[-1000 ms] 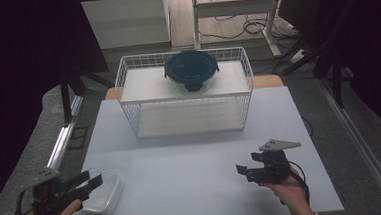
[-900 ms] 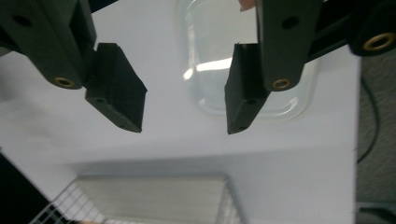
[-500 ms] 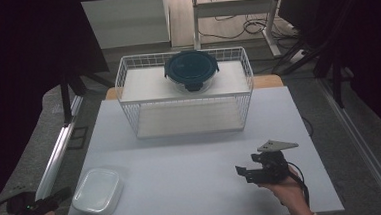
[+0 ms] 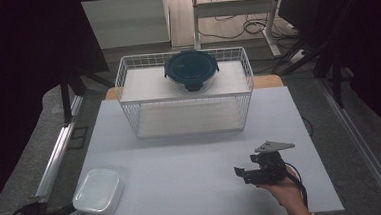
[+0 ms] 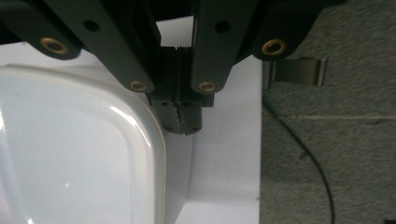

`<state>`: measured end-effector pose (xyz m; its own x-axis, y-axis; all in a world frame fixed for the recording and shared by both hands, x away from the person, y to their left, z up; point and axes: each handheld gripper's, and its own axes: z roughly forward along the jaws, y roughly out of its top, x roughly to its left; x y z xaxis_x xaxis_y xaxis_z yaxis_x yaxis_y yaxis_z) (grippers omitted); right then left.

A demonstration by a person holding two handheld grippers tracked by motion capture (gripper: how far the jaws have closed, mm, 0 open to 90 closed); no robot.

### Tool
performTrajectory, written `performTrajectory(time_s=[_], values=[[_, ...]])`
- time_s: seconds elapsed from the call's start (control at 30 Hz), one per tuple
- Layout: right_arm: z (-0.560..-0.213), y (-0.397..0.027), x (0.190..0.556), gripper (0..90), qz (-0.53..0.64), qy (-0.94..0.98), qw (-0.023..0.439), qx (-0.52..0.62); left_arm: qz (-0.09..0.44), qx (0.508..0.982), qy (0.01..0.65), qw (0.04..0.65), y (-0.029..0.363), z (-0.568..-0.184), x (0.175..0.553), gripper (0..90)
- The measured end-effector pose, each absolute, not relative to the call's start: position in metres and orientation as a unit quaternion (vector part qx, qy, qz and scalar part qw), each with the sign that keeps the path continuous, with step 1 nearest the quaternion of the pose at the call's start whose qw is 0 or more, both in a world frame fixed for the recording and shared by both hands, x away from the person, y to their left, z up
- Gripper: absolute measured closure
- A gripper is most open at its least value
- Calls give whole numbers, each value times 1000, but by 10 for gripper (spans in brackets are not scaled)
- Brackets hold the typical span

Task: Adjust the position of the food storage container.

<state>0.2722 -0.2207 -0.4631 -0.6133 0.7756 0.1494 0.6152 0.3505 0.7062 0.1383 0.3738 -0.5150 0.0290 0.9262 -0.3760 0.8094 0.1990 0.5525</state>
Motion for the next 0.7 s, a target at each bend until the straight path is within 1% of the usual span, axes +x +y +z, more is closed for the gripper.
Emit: performTrajectory(time_s=[0.07,0.23,0.5,0.7], values=[[-462,-222,272,240,379,814,107,428,80,635,685,348,372,-515,140,899],[-462,-222,272,239,378,815,107,427,72,635,682,355,365,-515,145,900],[-461,-222,271,239,379,814,105,427,50,662,654,363,340,-515,168,899],[-459,-222,271,240,382,814,107,425,43,664,648,370,333,-515,176,900]])
